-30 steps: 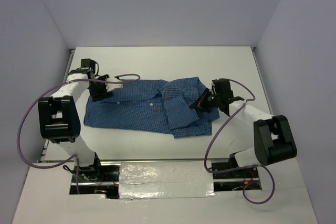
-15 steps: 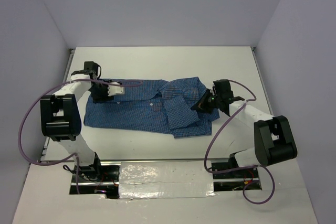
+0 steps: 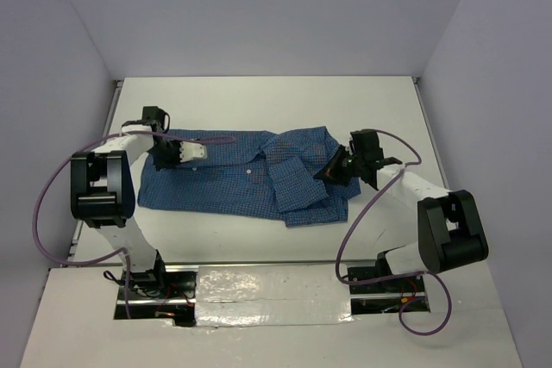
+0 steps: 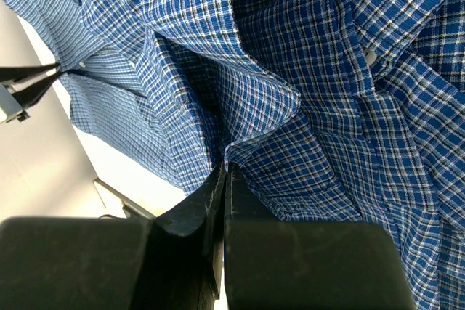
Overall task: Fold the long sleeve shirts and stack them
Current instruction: Fold the shirt
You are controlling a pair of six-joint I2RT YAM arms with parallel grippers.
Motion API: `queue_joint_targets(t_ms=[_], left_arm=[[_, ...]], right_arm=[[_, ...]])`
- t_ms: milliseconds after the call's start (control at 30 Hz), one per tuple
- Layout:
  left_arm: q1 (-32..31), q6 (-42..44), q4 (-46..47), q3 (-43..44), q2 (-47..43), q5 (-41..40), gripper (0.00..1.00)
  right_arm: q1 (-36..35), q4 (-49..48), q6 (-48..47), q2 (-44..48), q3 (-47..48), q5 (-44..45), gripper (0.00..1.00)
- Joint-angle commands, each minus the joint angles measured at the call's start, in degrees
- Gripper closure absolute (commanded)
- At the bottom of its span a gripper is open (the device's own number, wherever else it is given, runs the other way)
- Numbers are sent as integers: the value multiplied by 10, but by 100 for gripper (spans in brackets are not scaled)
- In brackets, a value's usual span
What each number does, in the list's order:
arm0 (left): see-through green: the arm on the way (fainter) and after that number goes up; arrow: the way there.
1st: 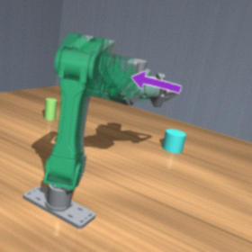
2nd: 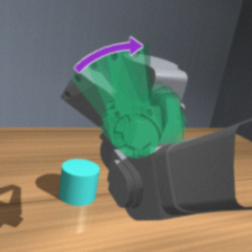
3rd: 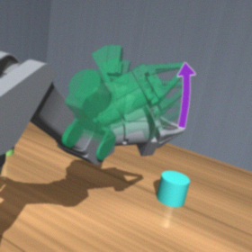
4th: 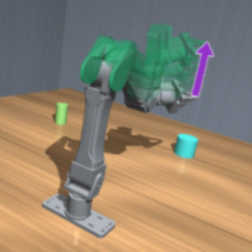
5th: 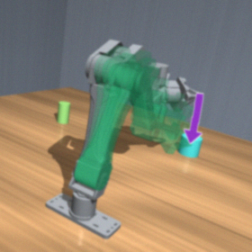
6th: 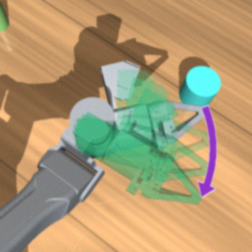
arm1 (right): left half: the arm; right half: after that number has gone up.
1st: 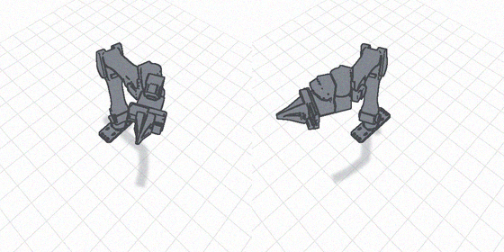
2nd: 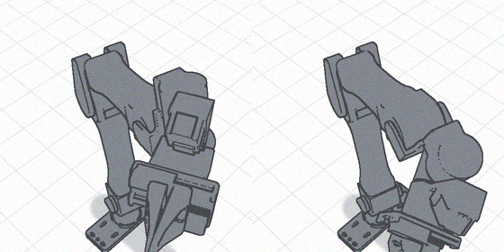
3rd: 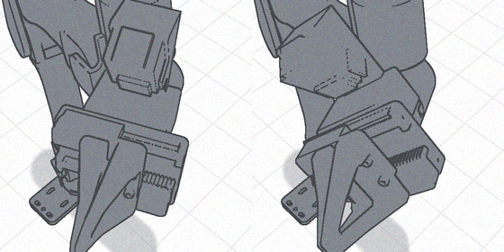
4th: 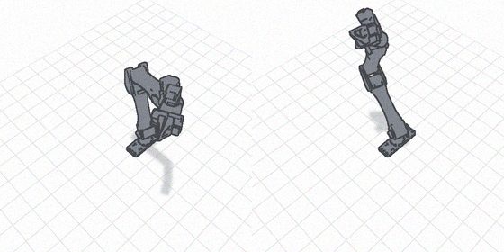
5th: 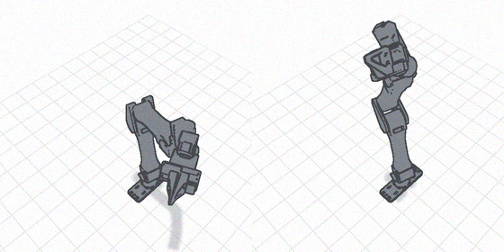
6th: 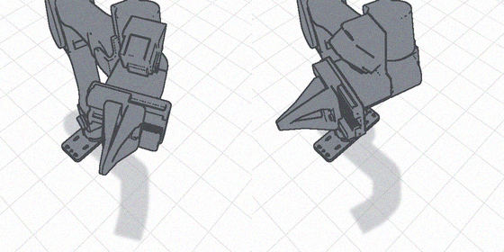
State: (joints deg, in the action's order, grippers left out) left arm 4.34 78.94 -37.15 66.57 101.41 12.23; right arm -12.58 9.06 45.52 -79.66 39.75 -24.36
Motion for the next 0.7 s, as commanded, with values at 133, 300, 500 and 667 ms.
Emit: queue_joint_targets(t_ms=[133,300,500,667], left_arm=[[-3,-2,-13,19,4,12,95],[-3,-3,-18,35,4,10,100],[6,-41,-8,88,17,4,100],[19,-66,15,141,23,-7,100]], right_arm=[[1,14,-12,19,23,9,100],[1,17,-15,21,24,11,100],[2,47,-44,28,60,21,100],[4,98,-87,49,121,21,100]])
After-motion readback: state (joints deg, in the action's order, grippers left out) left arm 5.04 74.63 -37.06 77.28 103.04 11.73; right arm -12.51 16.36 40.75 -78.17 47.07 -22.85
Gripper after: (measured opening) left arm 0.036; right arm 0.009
